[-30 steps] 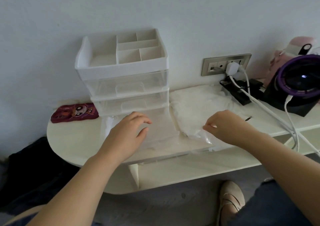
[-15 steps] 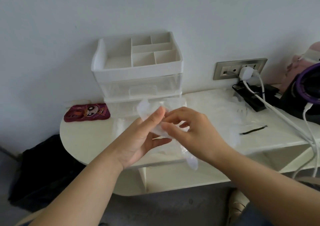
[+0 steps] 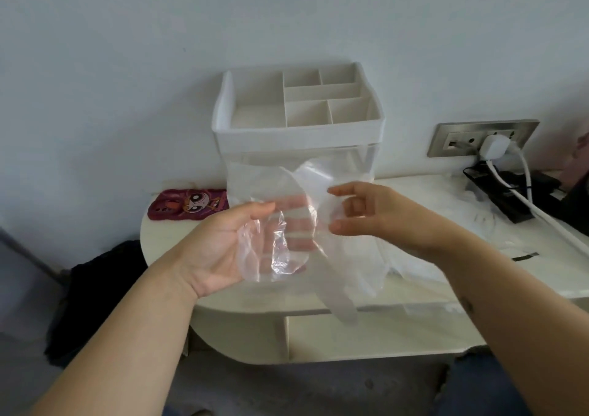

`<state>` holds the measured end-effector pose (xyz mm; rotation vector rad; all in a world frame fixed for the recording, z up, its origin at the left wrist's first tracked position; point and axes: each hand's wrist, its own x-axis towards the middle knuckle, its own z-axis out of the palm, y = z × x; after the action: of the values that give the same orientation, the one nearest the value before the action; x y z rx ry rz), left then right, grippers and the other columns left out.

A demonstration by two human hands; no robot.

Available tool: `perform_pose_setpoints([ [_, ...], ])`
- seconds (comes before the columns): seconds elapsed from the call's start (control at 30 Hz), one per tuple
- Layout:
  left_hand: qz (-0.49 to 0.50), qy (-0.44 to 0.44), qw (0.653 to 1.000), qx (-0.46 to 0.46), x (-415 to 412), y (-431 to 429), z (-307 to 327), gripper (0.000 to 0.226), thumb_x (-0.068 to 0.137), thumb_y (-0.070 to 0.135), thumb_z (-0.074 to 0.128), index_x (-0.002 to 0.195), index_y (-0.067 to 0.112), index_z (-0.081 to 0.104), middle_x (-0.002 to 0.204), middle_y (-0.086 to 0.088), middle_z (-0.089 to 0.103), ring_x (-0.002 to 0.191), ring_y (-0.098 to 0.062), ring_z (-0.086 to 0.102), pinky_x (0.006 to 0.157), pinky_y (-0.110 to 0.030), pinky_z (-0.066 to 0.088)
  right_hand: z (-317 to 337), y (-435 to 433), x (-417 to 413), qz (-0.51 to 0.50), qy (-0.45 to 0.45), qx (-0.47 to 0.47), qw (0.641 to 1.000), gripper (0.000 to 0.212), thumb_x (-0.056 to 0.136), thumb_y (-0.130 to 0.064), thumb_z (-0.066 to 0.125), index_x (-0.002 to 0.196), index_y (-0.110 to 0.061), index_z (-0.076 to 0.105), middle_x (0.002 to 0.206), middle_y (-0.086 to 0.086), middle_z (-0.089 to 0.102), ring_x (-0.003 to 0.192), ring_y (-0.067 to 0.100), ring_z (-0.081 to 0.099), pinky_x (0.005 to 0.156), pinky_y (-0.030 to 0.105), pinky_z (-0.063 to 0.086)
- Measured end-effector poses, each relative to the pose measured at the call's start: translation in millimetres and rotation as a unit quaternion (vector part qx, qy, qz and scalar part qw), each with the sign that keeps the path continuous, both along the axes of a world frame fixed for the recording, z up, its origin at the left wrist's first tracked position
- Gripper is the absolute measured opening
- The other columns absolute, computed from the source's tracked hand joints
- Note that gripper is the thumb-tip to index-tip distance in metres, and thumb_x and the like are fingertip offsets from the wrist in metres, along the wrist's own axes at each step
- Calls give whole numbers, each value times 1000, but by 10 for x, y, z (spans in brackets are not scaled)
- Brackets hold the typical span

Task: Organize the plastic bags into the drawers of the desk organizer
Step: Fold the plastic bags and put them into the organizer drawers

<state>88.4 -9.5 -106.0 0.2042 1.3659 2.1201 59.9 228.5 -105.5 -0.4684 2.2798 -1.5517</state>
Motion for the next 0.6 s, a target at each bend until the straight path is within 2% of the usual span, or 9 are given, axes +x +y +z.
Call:
perform_pose_setpoints([
  [0.07,-1,0,1000,-14,-31,-73,10,38,80,27,57,114,15,69,117,-15,66,107,-34,64,83,-49,54,17,37,-50,19,-2,-52,998,37,69,-30,80,103,-25,68,84,8,65,85,13,66,89,23,47],
  [0.13,21,-6,999,-39,-58,-105,7,32,83,26,58,111,17,71,118,-14,66,107,-31,64,78,-43,56,25,47,-98,-20,14,-76,997,25,69,-25,80,92,-25,71,82,10,69,79,17,67,86,24,48],
  [0.2,90,-5,989,-116,-87,-79,-45,26,91,19,52,107,17,72,110,-10,69,96,-24,69,71,-35,58,-4,26,-135,-83,84,22,993,19,74,-26,77,90,-31,67,76,-1,71,73,14,65,74,17,47],
  [0.23,132,15,972,-194,-95,-46,-93,26,94,15,49,108,16,71,104,-7,70,88,-19,70,67,-31,58,-33,-4,-146,-115,127,95,981,17,75,-28,75,88,-33,65,73,-5,68,69,9,62,65,13,44],
  [0.27,165,61,935,-308,-108,-22,-154,25,96,12,48,108,16,70,99,-3,69,82,-13,70,66,-28,58,-66,-49,-149,-139,168,156,963,17,76,-29,74,87,-34,63,71,-9,64,67,5,59,60,11,42],
  [0.33,177,190,809,-527,-138,4,-291,22,95,14,48,103,15,68,94,9,66,78,-5,65,70,-24,54,-141,-163,-132,-159,220,236,933,17,79,-28,71,93,-31,62,76,-15,60,75,6,56,65,18,42],
  [0.4,169,251,715,-630,-141,22,-372,18,93,23,50,100,15,64,92,10,64,82,-10,62,72,-29,51,-222,-272,-120,-165,253,288,909,19,83,-28,66,102,-29,62,88,-15,63,85,10,57,70,24,42],
  [0.5,181,268,621,-714,-145,48,-412,25,91,31,49,115,24,53,98,6,62,87,-20,59,64,-29,41,-266,-342,-131,-173,268,305,897,23,85,-31,64,108,-28,60,98,-13,63,90,12,56,71,24,39],
  [0.6,194,277,584,-738,-180,76,-445,40,90,27,47,130,27,44,104,1,64,87,-24,61,61,-29,37,-208,-363,-80,-191,371,296,859,28,81,-29,71,107,-23,63,103,-9,62,98,15,53,79,26,40],
])
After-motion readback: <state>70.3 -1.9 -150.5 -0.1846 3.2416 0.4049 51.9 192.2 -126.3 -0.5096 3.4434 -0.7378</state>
